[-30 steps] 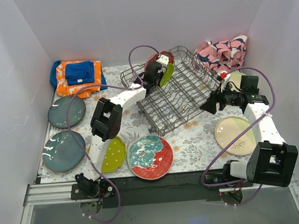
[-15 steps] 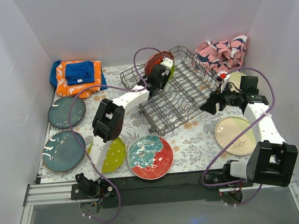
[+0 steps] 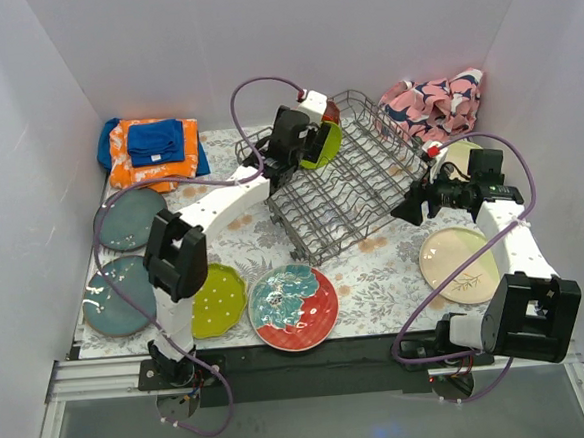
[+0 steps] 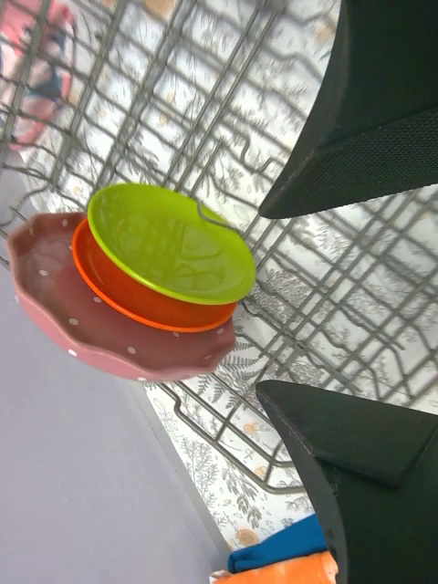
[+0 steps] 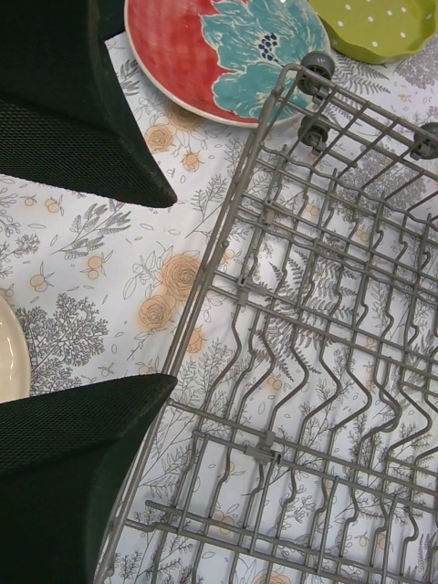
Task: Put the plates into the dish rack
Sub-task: Grab a plate with the right arm
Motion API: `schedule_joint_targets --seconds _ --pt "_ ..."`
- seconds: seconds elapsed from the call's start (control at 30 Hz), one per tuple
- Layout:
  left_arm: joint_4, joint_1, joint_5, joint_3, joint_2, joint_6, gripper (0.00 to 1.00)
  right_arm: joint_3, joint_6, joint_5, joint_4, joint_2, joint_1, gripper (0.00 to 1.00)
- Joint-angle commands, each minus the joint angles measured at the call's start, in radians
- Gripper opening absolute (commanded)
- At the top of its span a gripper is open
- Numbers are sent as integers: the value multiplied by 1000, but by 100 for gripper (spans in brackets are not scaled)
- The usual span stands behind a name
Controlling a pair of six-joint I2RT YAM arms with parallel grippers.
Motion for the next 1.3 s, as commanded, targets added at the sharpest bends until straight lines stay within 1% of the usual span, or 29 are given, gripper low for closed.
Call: schedule_joint_targets --seconds 0.0,0.17,0.2,0.27,0.3,0.33,0.37,0.4,0.43,0.47,0.5,0.53,0.57,0.6,0.67,0.7,0.77,0.8,0.83,0.87,0.9,0.97,1.1,1.17,1.2,1.27 --pt "5 -8 40 -127 -205 -56 71 1 -55 -22 -19 23 0 79" --pt "-12 -8 80 -311 -400 -131 73 16 -129 -59 -95 46 9 79" --pt "-24 -6 86 -347 -476 -153 73 19 -148 -56 -108 40 27 79" --pt "-56 -6 114 -460 -561 -226 73 15 -205 -45 -142 28 50 79" --pt "-66 -5 125 -501 -643 -254 73 12 -227 -29 -154 16 87 79" --pt "-85 0 135 -587 -693 -310 73 9 -288 -18 -173 8 108 80" --pt "-93 2 148 -629 -736 -344 73 4 -323 -7 -214 3 136 80" --pt "-102 5 178 -667 -776 -372 73 1 -351 26 -231 -6 214 80" --pt "-124 12 191 -710 -860 -433 73 -7 -400 50 -249 -9 249 80" --pt "-136 14 197 -777 -897 -462 73 -23 -423 74 -256 -13 291 80" --pt "-147 15 224 -814 -937 -489 73 -31 -454 114 -260 -26 363 80" --pt "-173 21 234 -844 -1001 -524 73 -40 -478 129 -262 -32 394 80" --pt "-184 23 243 -903 -1037 -583 73 -51 -521 140 -263 -42 421 80" --pt "-191 25 267 -931 -1066 -616 73 -51 -543 140 -265 -55 467 80" --pt "-204 28 293 -1011 -1146 -697 73 -53 -605 140 -271 -73 520 80" --pt "-210 28 309 -1029 -1166 -723 73 -65 -626 149 -270 -82 581 84" --pt "-227 31 318 -1069 -1225 -791 73 -89 -672 174 -256 -107 651 84" --pt "-234 31 326 -1094 -1244 -808 73 -123 -672 217 -238 -113 720 84" --pt "-253 31 339 -1101 -1259 -825 73 -145 -672 244 -195 -121 750 84" --pt "-265 31 349 -1106 -1285 -838 73 -162 -675 295 -182 -130 777 84" --pt "-279 32 352 -1108 -1294 -863 73 -178 -685 313 -179 -129 817 84" --pt "-322 32 366 -1102 -1322 -880 73 -192 -693 346 -179 -135 849 84" --pt "-365 32 366 -1092 -1344 -932 73 -200 -721 494 -227 -159 974 83" --pt "-369 32 366 -1094 -1345 -972 73 -205 -748 524 -230 -190 997 83" --pt "-374 34 366 -1097 -1345 -986 73 -202 -742 557 -230 -187 1018 82" --pt "-382 34 398 -1112 -1350 -1024 72 -192 -719 568 -220 -182 1031 82"
